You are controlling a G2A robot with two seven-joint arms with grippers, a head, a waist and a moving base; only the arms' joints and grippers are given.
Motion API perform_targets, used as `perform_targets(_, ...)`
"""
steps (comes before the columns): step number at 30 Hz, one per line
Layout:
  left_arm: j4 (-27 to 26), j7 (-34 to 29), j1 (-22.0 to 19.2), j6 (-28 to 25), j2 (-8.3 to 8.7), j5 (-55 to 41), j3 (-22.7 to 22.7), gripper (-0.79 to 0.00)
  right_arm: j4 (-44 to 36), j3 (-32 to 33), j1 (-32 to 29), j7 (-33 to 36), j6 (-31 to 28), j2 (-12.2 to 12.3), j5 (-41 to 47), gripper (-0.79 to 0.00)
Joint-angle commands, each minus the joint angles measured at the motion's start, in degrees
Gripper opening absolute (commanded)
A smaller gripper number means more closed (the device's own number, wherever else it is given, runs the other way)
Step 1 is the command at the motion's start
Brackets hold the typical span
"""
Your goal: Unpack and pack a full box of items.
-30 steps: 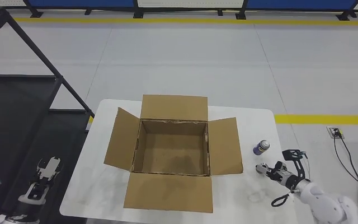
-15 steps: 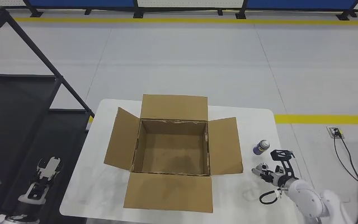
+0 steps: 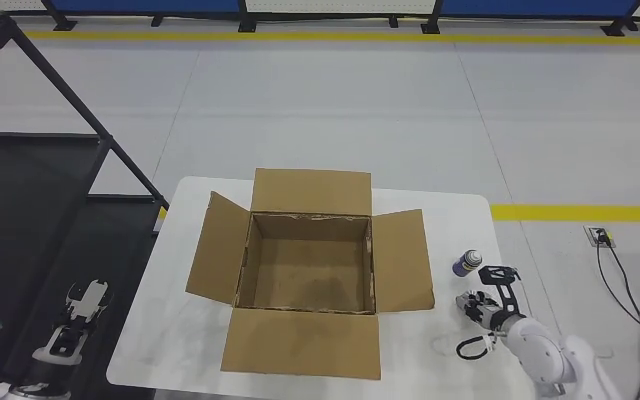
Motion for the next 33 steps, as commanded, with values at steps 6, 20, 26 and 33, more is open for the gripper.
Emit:
perform_targets(6,0.0,0.0,0.0,0.0,0.0,0.0,0.0,0.0,-2.96,3.39,-2.19,-3.82,-3.18,0.27,5.82,-0.785)
perform_targets(20,0.0,0.0,0.0,0.0,0.0,0.0,0.0,0.0,-32.82,12.51,-14.72,-6.15,-4.59,0.59,24.17,-0.785)
perform_targets(26,0.0,0.0,0.0,0.0,0.0,0.0,0.0,0.0,-40.13,2.39,-9.43,-0.28,0.68,0.61,19.94,-0.785)
perform_targets(33,0.0,0.0,0.0,0.0,0.0,0.0,0.0,0.0,-35.22,-18.38,4.69,0.83,8.2,-0.9,9.21,-0.785)
